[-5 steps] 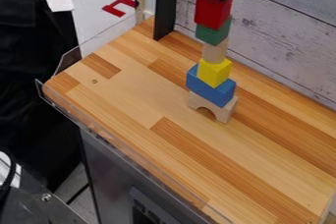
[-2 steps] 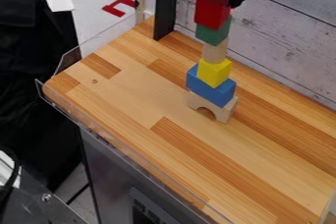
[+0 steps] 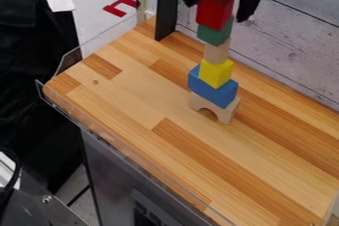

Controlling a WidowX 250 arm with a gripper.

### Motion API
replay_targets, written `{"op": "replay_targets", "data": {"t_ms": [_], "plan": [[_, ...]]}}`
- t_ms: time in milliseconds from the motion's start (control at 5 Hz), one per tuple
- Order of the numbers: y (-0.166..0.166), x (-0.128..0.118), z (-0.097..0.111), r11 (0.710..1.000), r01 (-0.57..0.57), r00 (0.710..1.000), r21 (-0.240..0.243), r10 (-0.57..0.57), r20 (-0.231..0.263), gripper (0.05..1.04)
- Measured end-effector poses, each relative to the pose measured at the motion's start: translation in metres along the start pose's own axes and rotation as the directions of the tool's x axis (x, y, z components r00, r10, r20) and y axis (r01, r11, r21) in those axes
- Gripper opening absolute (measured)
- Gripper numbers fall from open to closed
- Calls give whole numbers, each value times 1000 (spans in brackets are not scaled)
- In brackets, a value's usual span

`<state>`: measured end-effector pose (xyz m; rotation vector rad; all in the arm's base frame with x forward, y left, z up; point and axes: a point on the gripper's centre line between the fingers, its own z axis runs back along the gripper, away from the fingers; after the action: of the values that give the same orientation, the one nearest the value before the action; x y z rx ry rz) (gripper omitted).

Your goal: Remove the cube from the tower and put it in left side of the table

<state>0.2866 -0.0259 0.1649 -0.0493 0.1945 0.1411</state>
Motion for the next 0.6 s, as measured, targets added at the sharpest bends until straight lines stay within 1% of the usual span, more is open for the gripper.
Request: {"op": "replay_targets", "data": {"t_ms": [200, 400, 600], "plan": [[2, 2, -4, 1000, -4, 1000, -1, 4, -14, 955], [2, 4, -4, 1000, -2, 1000, -8, 2, -2, 674], [4, 5, -3, 1000, -11, 1000, -20, 11, 0, 549]]}}
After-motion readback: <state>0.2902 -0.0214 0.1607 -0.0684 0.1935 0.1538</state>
